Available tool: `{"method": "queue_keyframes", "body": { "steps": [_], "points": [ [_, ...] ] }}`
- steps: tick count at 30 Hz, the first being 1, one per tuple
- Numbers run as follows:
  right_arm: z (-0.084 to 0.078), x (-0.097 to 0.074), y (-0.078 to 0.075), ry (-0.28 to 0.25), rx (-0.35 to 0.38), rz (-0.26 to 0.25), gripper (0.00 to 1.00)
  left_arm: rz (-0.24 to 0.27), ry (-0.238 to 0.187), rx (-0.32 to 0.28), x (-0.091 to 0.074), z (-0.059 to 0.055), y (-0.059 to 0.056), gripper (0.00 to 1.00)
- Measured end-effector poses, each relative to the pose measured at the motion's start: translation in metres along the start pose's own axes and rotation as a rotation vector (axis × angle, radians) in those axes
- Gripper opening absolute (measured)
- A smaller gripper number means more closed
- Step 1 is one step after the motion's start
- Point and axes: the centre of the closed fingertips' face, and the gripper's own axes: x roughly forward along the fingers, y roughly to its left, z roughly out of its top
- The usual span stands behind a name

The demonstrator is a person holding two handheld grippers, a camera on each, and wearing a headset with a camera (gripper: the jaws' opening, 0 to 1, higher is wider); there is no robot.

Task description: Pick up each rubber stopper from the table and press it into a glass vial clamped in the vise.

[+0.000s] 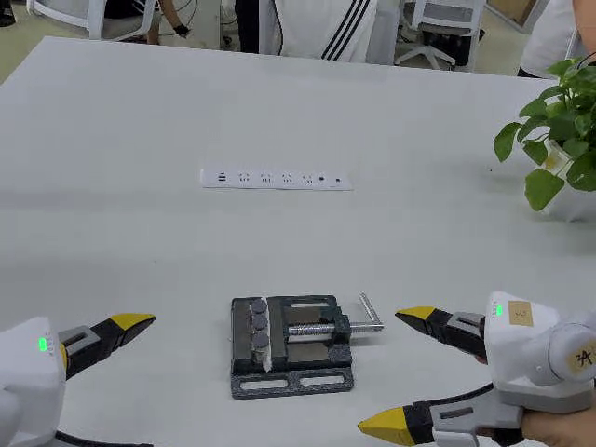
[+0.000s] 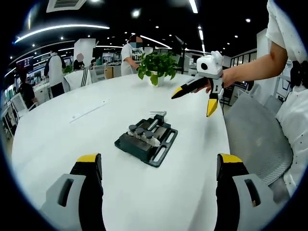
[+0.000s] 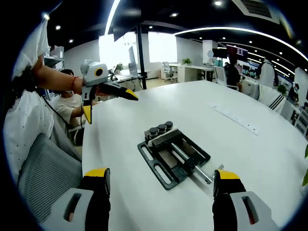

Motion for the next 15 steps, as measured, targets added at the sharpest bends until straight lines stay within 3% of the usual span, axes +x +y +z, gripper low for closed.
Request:
{"method": "queue_keyframes", "body": {
  "steps": [15],
  "points": [
    [0.0035, 0.0009, 0.0041, -0.005, -0.005, 0.006, 0.88, 0.000, -0.002, 0.003, -0.0014, 0.0000, -0.0013, 0.99]
  ]
}}
